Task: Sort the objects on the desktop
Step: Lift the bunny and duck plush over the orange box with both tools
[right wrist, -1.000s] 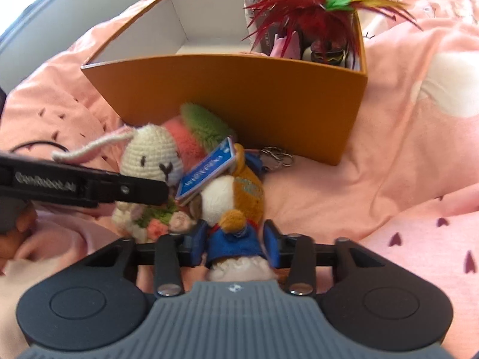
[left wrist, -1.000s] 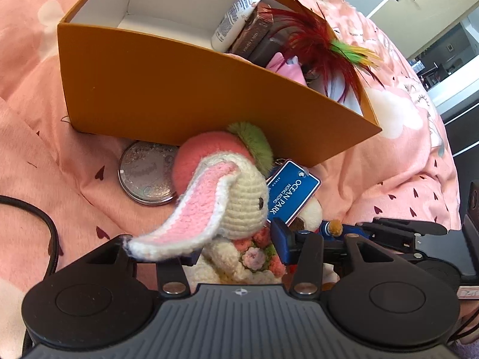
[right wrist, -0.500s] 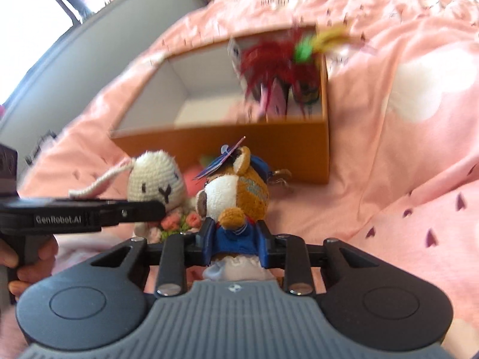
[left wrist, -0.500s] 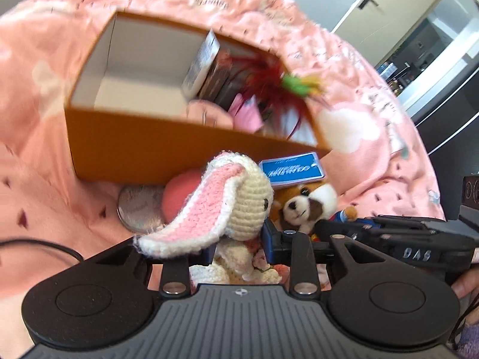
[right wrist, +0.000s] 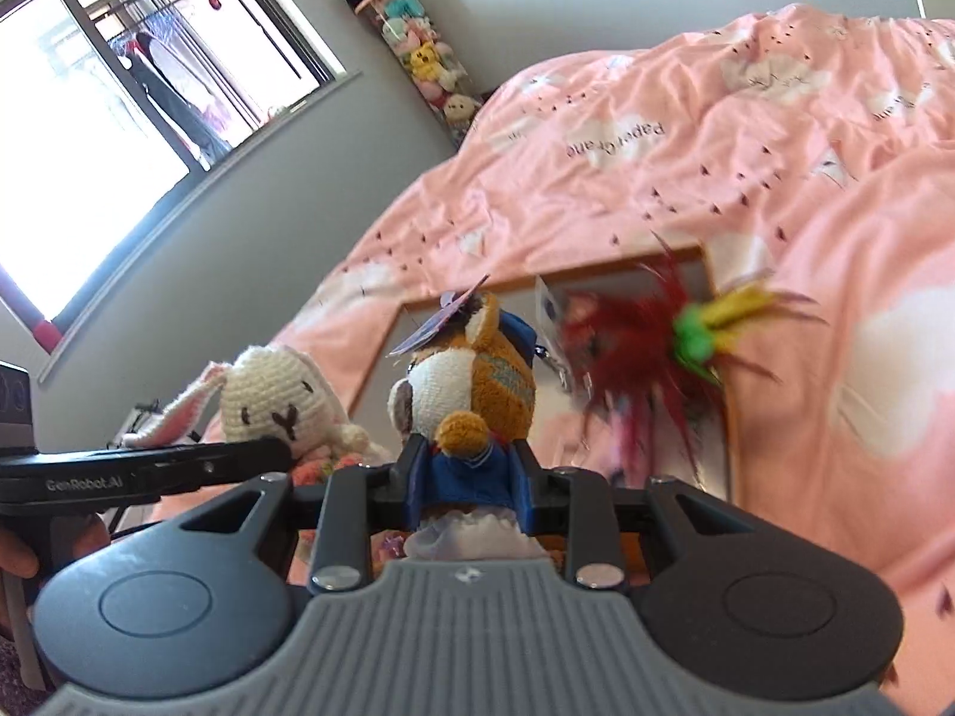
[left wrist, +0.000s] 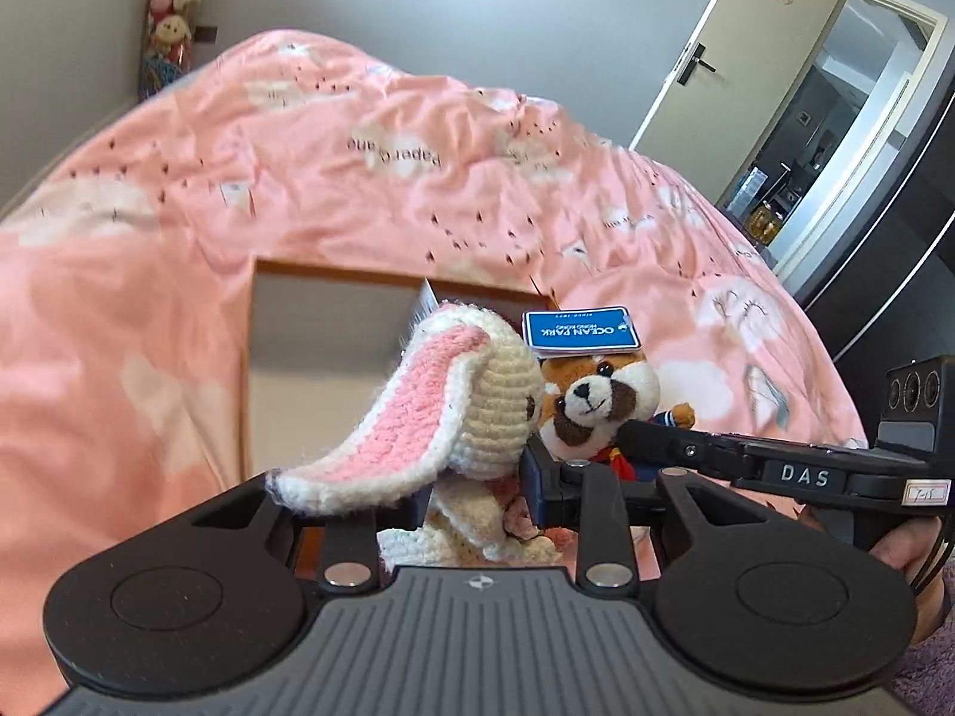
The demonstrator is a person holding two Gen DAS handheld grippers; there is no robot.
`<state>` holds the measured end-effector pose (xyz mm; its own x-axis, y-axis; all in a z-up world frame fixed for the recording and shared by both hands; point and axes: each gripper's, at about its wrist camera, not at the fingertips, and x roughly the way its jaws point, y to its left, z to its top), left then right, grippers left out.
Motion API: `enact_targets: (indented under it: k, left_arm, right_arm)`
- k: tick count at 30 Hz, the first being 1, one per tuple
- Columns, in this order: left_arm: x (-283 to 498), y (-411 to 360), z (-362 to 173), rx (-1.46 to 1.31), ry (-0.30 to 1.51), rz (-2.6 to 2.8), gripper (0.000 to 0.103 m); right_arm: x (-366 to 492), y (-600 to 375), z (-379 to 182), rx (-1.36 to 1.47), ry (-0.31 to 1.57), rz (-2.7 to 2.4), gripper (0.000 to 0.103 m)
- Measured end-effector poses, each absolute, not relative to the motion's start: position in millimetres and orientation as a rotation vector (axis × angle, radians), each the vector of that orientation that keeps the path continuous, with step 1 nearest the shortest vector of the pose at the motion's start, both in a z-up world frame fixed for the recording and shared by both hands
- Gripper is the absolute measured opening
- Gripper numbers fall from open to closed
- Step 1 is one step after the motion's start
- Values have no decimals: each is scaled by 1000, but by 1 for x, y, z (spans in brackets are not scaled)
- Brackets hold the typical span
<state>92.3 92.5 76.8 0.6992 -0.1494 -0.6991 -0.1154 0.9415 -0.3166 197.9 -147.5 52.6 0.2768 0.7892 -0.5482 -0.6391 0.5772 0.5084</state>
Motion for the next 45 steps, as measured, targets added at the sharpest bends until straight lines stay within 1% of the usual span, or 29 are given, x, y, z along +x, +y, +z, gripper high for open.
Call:
enact_targets:
  k: [3, 7, 13, 19, 25, 35, 40, 45]
  left_arm:
    - [110, 103, 80, -304, 823, 4, 35]
    - [135, 117, 72, -259, 898, 14, 35]
    - [170, 129, 35, -184, 1072, 10, 35]
    - [193, 129, 5, -103, 1220, 9, 35]
    - [209, 139, -20, -118, 1349, -5, 35]
    - [224, 133, -40, -61, 1433, 17, 37]
    - [229, 132, -44, -57, 1458, 15, 36]
    - [235, 133, -45, -76, 1466, 12, 36]
  right_arm:
    - [206, -128, 49, 221, 853, 991, 31]
    - [223, -99, 34, 266, 883, 987, 31]
    - [238, -62, -6, 290, 996, 956, 31]
    - [241, -44, -37, 283, 1096, 939, 31]
    - [244, -29, -58, 226, 1182, 935, 30]
    - [249, -10, -79, 111, 1265, 952, 30]
    - [245, -6, -79, 49, 1259, 951, 29]
    - [245, -12, -78, 56, 1252, 948, 32]
